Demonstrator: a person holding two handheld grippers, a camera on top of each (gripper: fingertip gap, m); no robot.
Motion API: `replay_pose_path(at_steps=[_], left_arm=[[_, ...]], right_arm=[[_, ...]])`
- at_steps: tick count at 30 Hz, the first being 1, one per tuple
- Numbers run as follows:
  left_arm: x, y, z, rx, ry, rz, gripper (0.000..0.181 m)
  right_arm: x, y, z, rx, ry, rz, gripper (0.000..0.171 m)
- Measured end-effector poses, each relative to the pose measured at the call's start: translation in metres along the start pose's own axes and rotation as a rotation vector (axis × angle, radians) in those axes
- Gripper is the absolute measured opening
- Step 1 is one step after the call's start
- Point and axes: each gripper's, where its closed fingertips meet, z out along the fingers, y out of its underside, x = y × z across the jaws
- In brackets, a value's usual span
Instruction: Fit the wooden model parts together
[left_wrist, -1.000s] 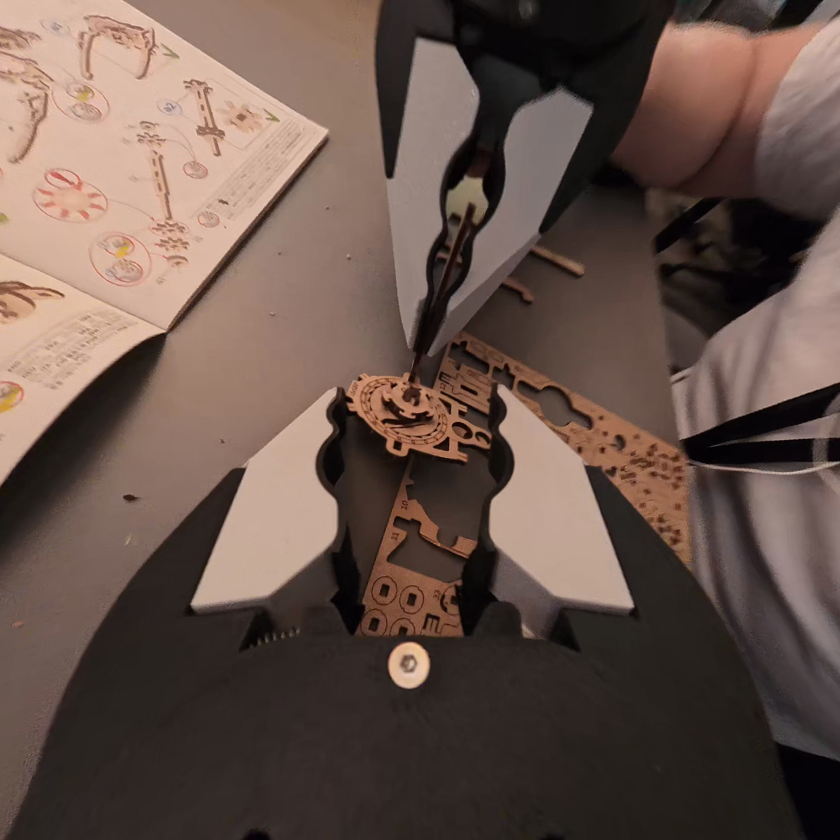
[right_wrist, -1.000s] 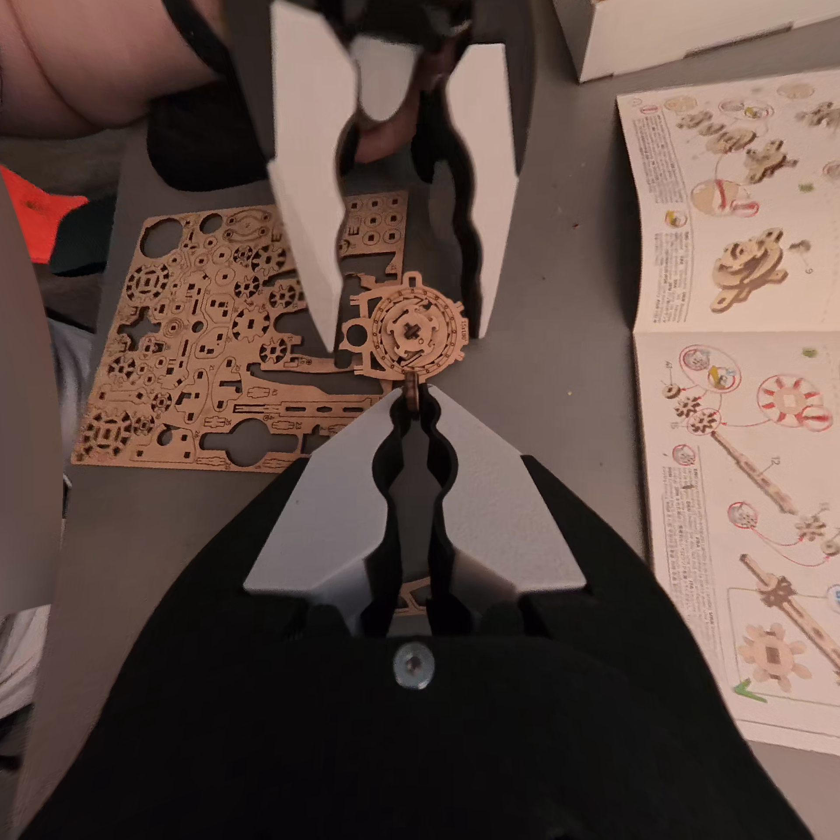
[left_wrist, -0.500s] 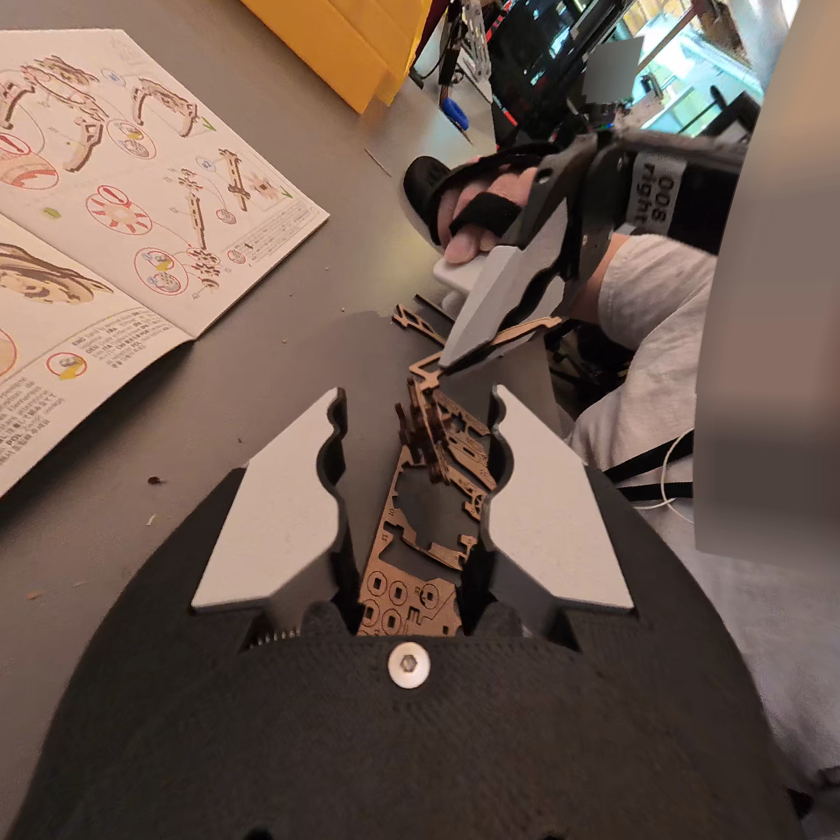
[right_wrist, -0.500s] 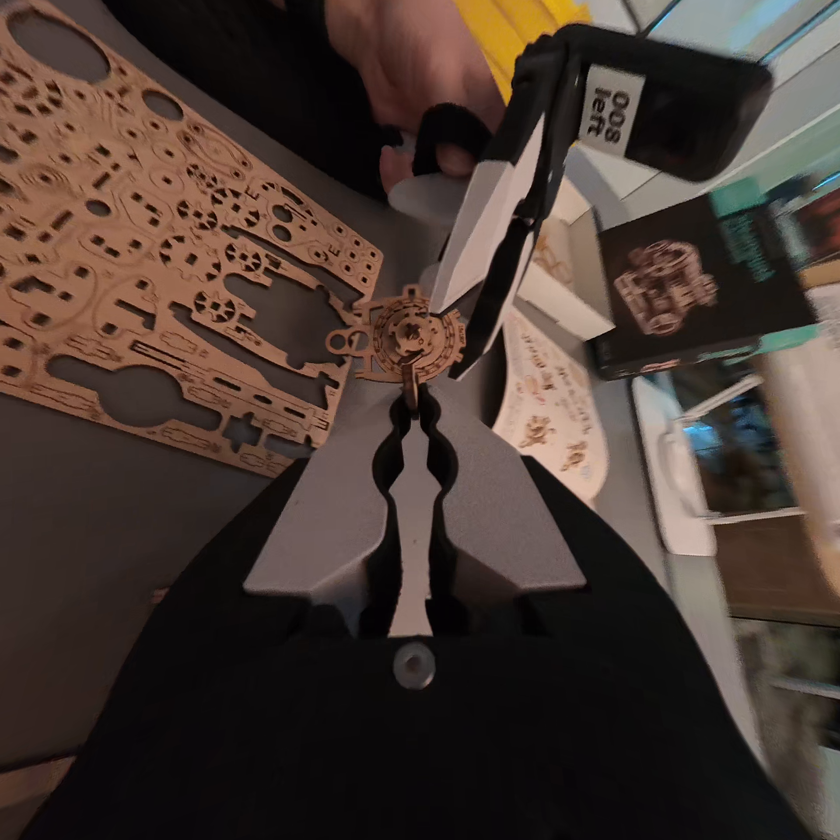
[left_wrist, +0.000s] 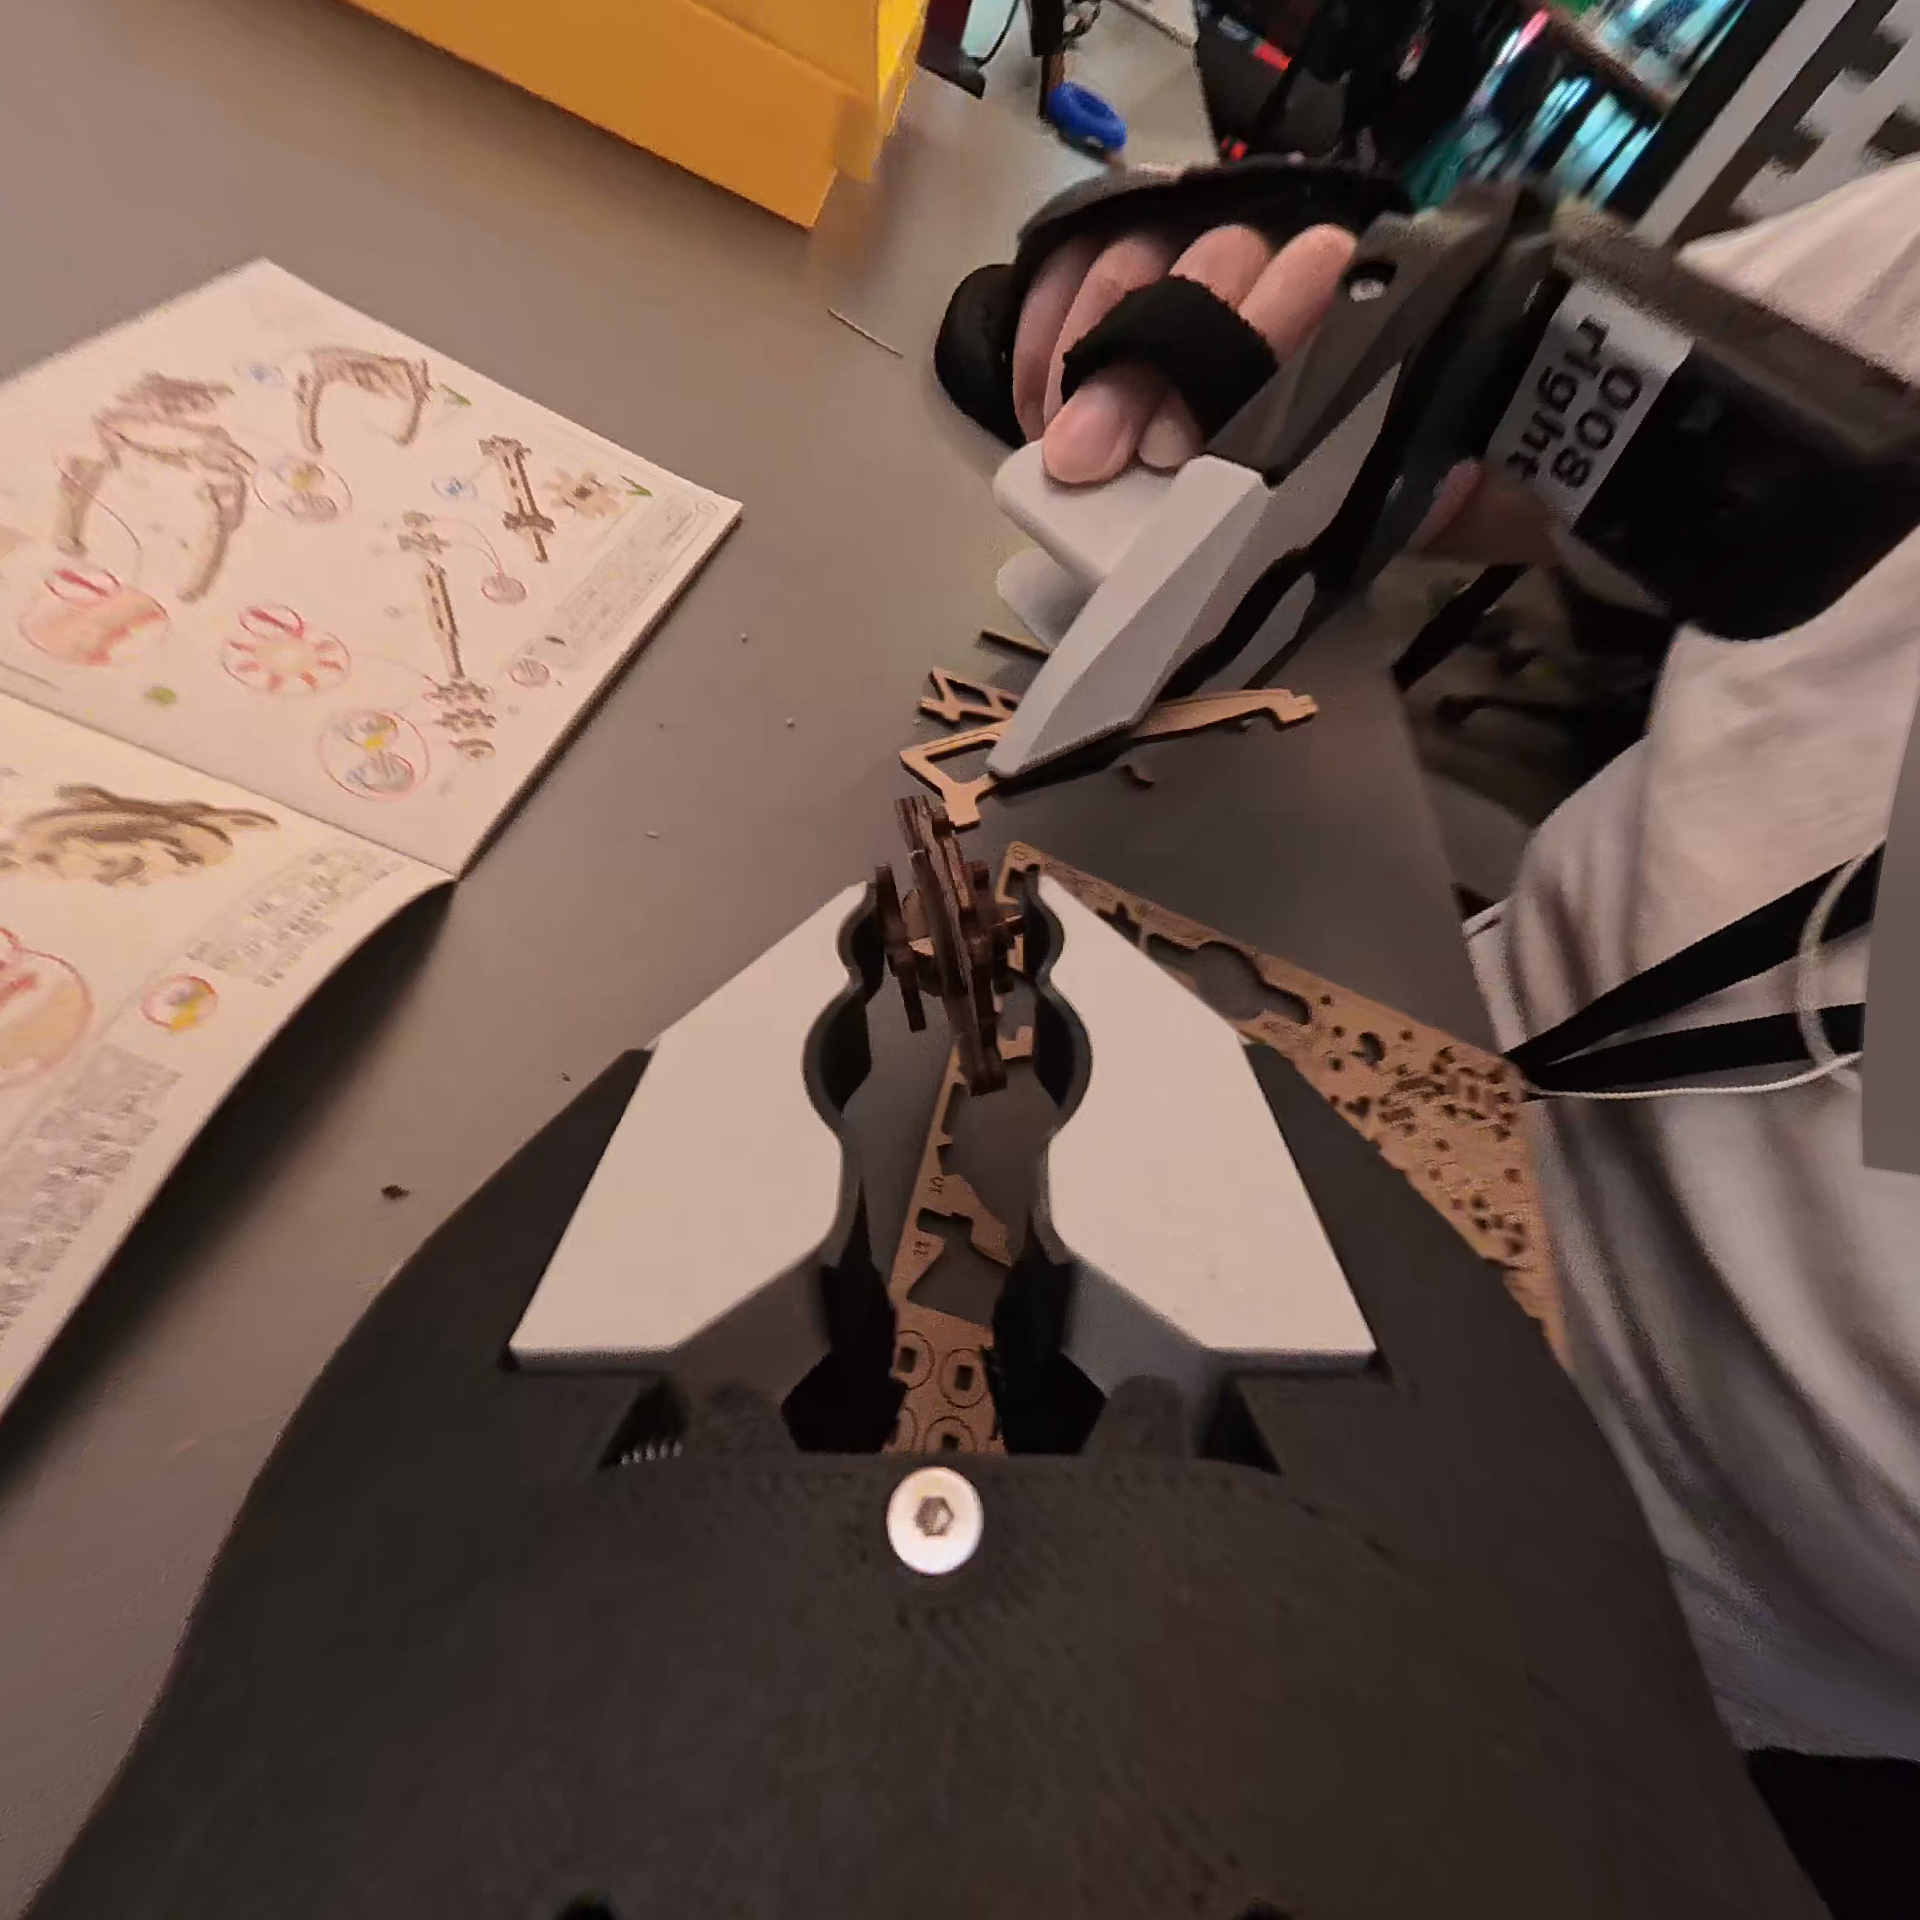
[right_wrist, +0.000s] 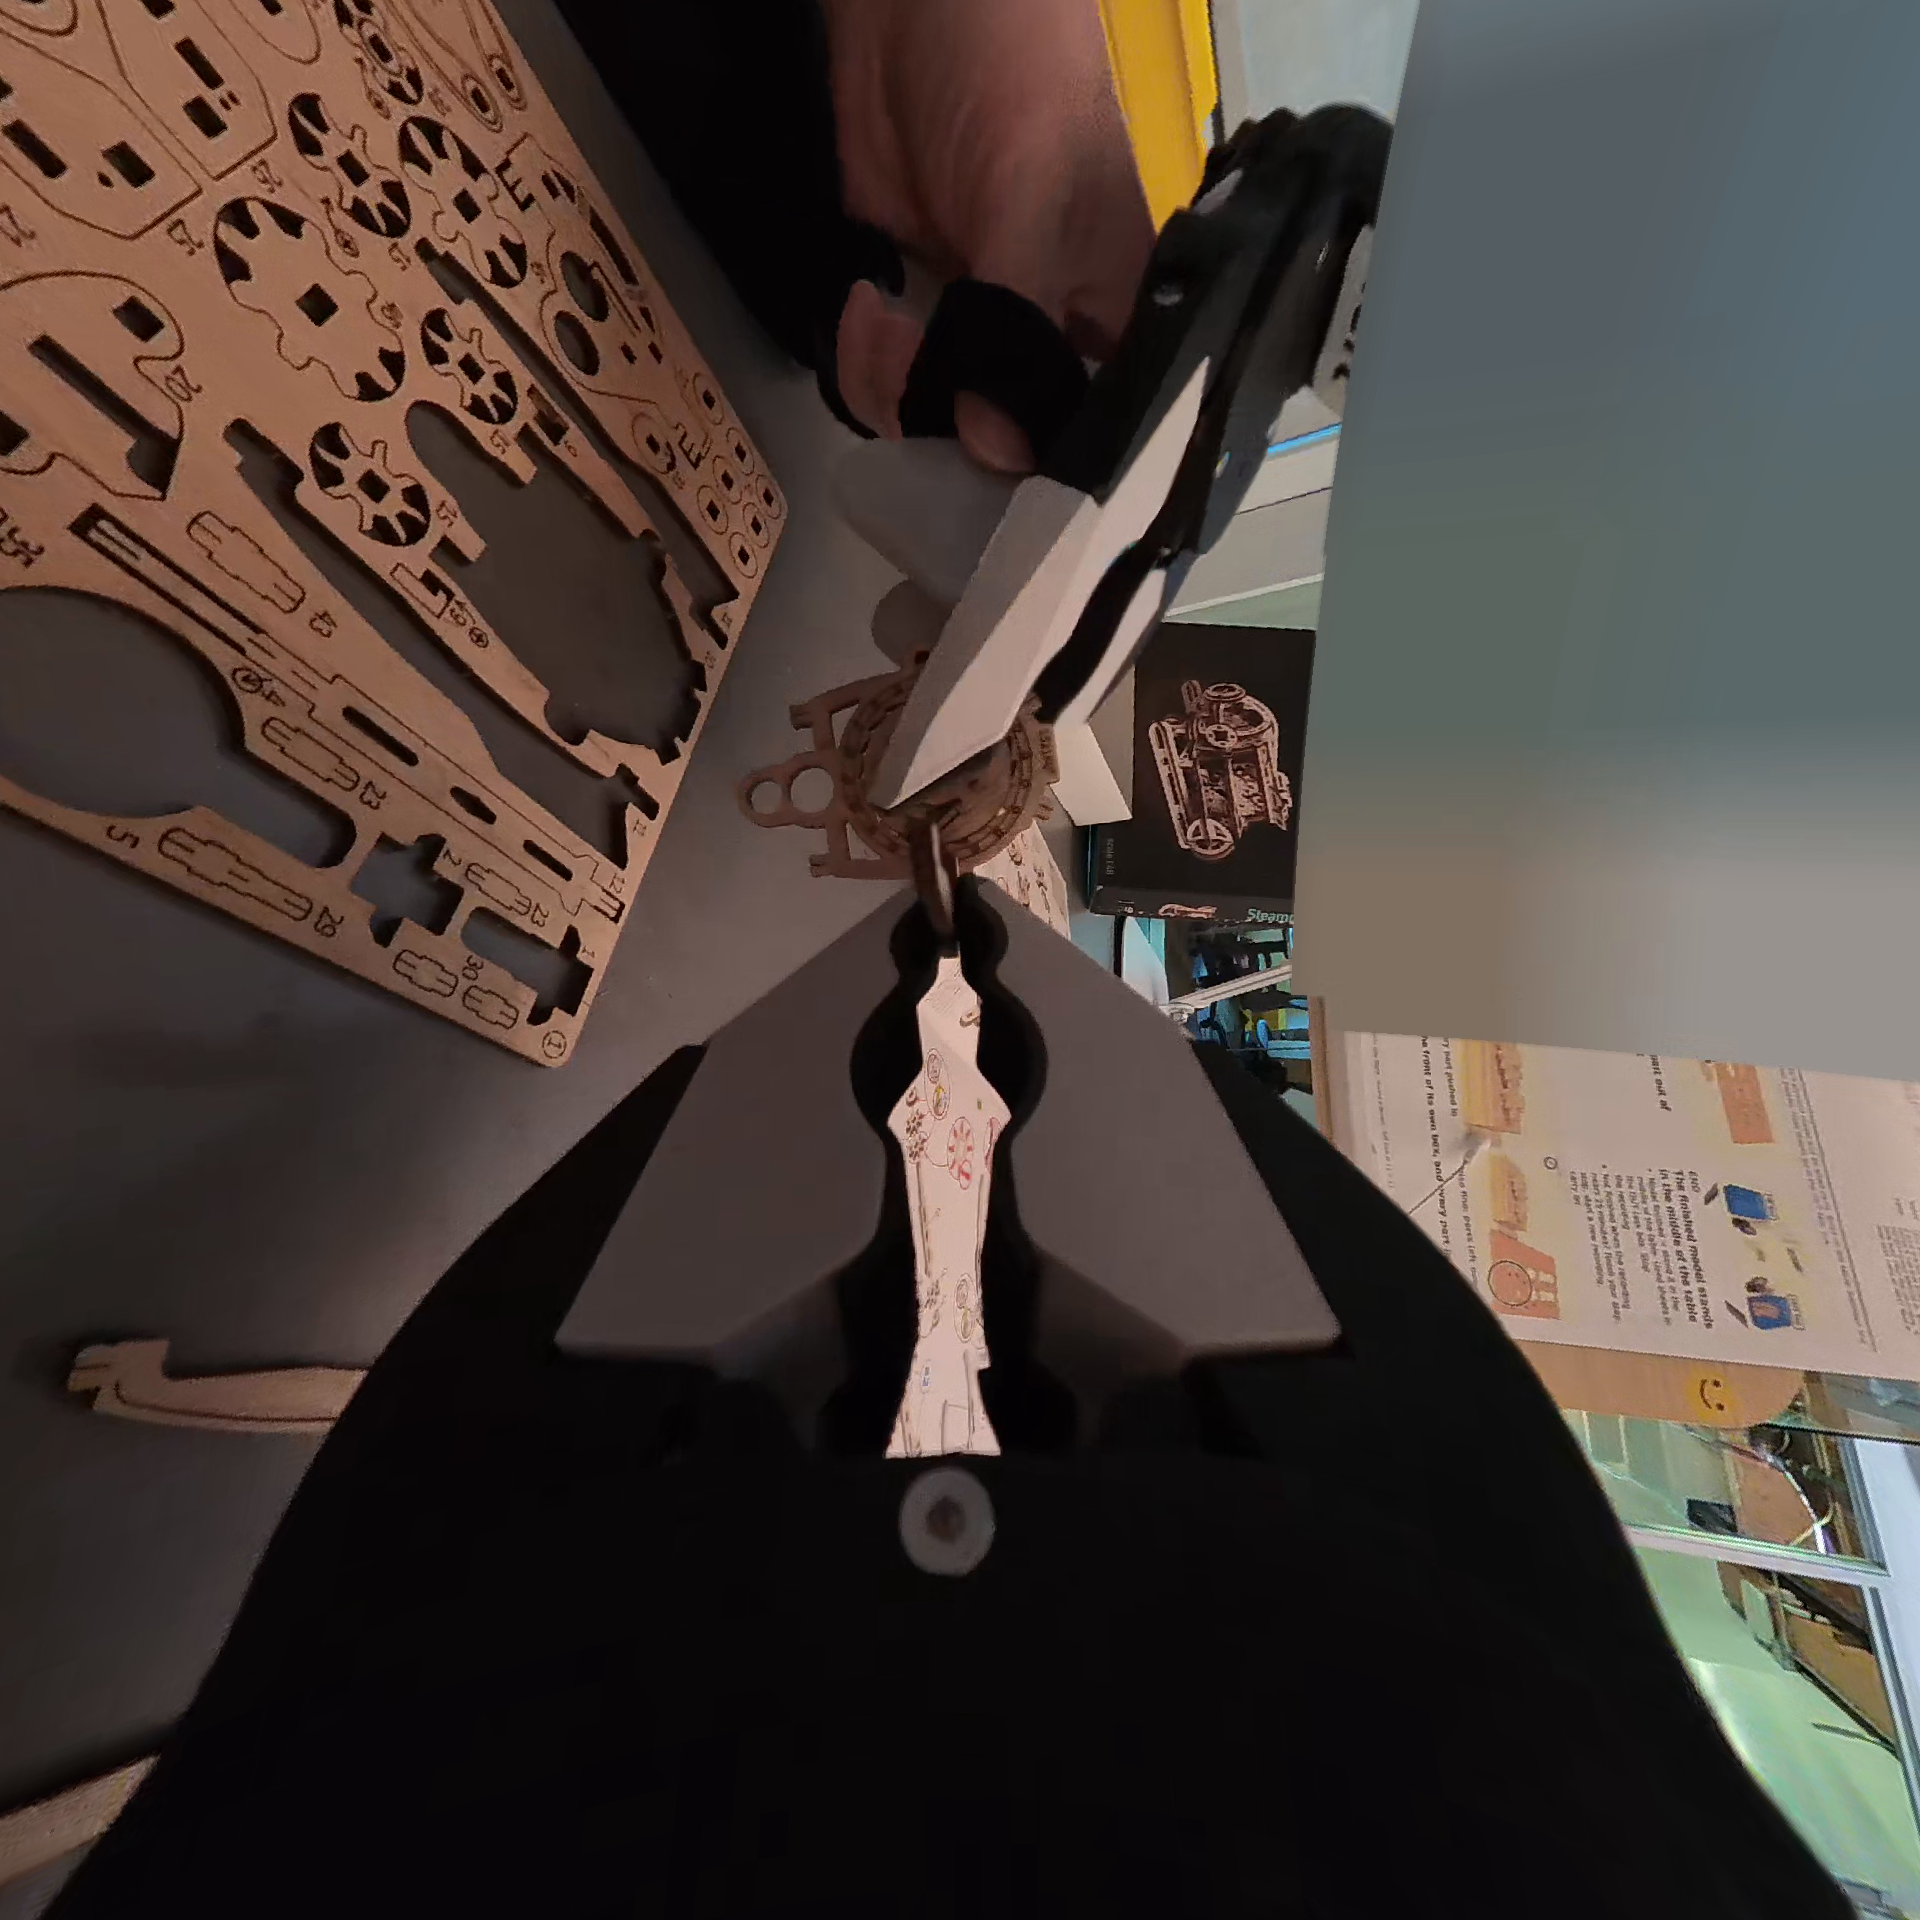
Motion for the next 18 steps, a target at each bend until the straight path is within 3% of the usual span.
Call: replay_pose_path(at_steps=[5, 18], left_arm=[[0.0024, -0.0001, -0.0015, -0.012, -0.068, 0.143, 0.024], [0.0031, -0.0016, -0.0009, -0.008, -0.046, 0.041, 0.024]], right_arm=[[0.0018, -0.0042, -0.0024, 0.040, 0.014, 0.005, 0.002], [0.0005, -0.0011, -0.0011, 0.010, 0.034, -0.059, 0.002]])
